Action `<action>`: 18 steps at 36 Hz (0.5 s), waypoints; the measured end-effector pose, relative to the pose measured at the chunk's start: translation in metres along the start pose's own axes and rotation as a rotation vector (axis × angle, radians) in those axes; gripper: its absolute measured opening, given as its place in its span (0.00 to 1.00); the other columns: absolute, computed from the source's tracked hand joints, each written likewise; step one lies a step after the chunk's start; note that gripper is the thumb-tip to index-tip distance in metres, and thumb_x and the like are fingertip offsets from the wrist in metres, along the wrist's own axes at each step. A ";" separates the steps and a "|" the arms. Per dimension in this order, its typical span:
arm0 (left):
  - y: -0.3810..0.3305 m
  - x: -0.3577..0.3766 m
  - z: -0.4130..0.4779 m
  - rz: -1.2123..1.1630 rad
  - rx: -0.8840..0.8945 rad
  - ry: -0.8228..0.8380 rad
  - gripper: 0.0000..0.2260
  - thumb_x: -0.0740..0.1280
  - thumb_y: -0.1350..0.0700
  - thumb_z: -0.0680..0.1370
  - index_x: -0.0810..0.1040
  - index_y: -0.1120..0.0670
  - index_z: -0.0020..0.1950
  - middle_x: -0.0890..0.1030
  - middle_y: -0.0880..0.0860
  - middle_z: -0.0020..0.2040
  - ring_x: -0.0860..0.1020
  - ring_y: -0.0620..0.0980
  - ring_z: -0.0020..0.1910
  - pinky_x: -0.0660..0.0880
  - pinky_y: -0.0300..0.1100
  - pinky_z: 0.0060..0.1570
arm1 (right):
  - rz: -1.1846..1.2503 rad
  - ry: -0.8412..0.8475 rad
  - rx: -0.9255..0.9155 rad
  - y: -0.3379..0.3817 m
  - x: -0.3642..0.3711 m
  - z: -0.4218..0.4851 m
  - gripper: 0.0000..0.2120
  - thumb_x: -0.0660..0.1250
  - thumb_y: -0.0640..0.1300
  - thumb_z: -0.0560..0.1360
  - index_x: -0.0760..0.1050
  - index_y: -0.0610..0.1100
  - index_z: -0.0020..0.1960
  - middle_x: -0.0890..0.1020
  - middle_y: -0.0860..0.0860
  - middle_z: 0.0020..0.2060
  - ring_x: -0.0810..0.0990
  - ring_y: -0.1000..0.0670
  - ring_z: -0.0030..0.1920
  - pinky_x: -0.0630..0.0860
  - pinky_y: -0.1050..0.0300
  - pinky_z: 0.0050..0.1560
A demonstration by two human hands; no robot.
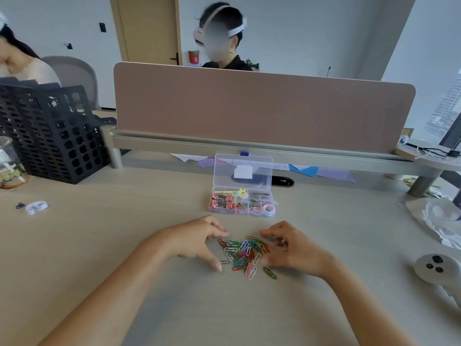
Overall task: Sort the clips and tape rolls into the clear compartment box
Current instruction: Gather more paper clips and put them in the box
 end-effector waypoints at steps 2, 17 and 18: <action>-0.002 0.005 0.001 0.009 -0.007 -0.024 0.43 0.80 0.47 0.64 0.64 0.46 0.75 0.65 0.43 0.63 0.69 0.41 0.59 0.64 0.29 0.57 | -0.010 0.031 0.008 0.003 0.002 -0.001 0.38 0.79 0.54 0.62 0.69 0.50 0.69 0.68 0.58 0.57 0.72 0.60 0.57 0.67 0.69 0.57; -0.020 0.020 0.011 -0.126 0.029 -0.288 0.29 0.82 0.50 0.62 0.81 0.51 0.61 0.76 0.48 0.53 0.73 0.39 0.38 0.73 0.35 0.47 | -0.055 -0.112 -0.071 0.020 0.022 0.008 0.27 0.80 0.51 0.61 0.79 0.54 0.58 0.73 0.59 0.46 0.74 0.58 0.39 0.71 0.71 0.42; -0.021 0.021 0.011 -0.124 0.026 -0.302 0.28 0.81 0.50 0.62 0.82 0.51 0.61 0.77 0.48 0.53 0.72 0.39 0.38 0.72 0.35 0.47 | -0.041 -0.128 -0.067 0.019 0.022 0.008 0.26 0.80 0.50 0.61 0.79 0.53 0.58 0.73 0.59 0.47 0.74 0.58 0.39 0.72 0.71 0.43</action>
Point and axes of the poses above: each hand's wrist, its own z-axis towards the middle knuckle, its own x-axis out of the palm, y = z × x, the point moved 1 cm from there along z, towards the middle knuckle
